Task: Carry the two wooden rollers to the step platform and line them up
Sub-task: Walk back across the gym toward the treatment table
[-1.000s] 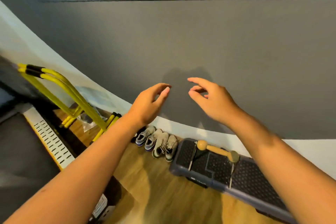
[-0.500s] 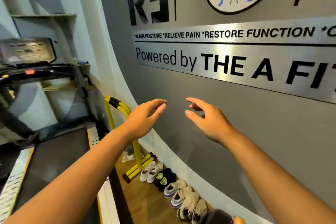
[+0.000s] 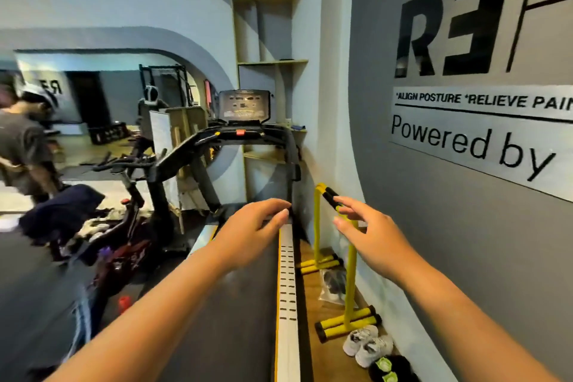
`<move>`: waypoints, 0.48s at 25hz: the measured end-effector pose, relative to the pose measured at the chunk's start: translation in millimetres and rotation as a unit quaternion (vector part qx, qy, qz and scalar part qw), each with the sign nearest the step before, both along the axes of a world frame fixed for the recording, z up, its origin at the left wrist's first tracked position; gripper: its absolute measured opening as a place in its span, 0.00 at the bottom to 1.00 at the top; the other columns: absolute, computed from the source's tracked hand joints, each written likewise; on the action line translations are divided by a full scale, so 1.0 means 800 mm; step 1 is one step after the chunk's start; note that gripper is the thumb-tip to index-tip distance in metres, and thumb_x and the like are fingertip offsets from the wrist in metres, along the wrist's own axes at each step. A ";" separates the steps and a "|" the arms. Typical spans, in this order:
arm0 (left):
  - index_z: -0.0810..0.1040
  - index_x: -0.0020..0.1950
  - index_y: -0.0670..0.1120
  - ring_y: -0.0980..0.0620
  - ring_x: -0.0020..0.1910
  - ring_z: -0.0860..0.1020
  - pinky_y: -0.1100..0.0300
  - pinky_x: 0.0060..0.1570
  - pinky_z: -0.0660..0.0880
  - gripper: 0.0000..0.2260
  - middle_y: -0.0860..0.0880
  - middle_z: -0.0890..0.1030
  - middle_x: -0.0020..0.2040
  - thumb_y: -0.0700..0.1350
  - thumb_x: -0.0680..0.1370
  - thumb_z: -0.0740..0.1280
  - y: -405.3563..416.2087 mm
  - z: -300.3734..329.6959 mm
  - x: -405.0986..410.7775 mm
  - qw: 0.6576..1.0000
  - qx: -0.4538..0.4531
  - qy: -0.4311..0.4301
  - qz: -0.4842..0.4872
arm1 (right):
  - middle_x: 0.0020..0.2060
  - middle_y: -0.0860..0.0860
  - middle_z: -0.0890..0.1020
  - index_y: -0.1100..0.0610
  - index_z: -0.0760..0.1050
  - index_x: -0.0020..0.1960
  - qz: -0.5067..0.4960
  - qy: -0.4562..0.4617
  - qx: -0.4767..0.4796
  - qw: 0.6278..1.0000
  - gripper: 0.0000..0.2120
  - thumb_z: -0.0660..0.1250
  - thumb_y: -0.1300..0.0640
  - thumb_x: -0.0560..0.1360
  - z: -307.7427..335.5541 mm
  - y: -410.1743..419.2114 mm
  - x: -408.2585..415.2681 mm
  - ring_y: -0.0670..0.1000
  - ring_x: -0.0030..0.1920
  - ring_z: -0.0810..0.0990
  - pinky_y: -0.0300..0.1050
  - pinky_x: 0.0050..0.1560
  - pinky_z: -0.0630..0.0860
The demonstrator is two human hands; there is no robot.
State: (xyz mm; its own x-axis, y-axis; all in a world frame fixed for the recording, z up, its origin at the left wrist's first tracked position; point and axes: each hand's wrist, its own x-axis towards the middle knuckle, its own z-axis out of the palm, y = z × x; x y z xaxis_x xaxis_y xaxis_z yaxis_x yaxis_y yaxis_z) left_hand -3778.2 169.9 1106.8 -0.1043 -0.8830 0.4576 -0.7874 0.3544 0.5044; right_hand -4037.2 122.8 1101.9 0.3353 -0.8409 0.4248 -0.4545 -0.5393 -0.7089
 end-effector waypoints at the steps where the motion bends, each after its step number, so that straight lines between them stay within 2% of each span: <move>1: 0.78 0.69 0.55 0.64 0.61 0.78 0.57 0.62 0.75 0.16 0.61 0.82 0.61 0.57 0.84 0.60 0.013 0.004 0.018 1.000 -0.002 -0.002 0.030 | 0.63 0.43 0.80 0.40 0.72 0.74 0.024 -0.003 0.000 1.000 0.22 0.66 0.45 0.81 0.001 -0.006 0.021 0.45 0.65 0.77 0.47 0.66 0.73; 4: 0.79 0.68 0.54 0.62 0.60 0.78 0.57 0.62 0.74 0.19 0.58 0.83 0.61 0.59 0.82 0.58 0.063 0.007 0.063 0.991 -0.018 0.004 0.130 | 0.62 0.42 0.81 0.40 0.73 0.73 0.120 -0.006 0.001 0.993 0.21 0.67 0.46 0.80 0.004 -0.017 0.084 0.42 0.65 0.77 0.47 0.67 0.73; 7: 0.78 0.68 0.55 0.59 0.61 0.78 0.57 0.62 0.74 0.18 0.58 0.82 0.62 0.58 0.84 0.57 0.128 0.005 0.097 0.972 0.001 -0.009 0.237 | 0.62 0.40 0.81 0.38 0.74 0.71 0.217 -0.003 0.003 0.976 0.21 0.68 0.45 0.79 0.001 -0.014 0.144 0.41 0.65 0.77 0.51 0.68 0.73; 12: 0.78 0.68 0.55 0.58 0.63 0.78 0.52 0.62 0.75 0.19 0.56 0.82 0.64 0.59 0.83 0.57 0.261 -0.001 0.128 0.918 0.014 -0.017 0.396 | 0.62 0.40 0.81 0.37 0.73 0.72 0.358 0.015 -0.003 0.934 0.21 0.68 0.45 0.79 -0.002 0.032 0.242 0.41 0.66 0.76 0.48 0.67 0.73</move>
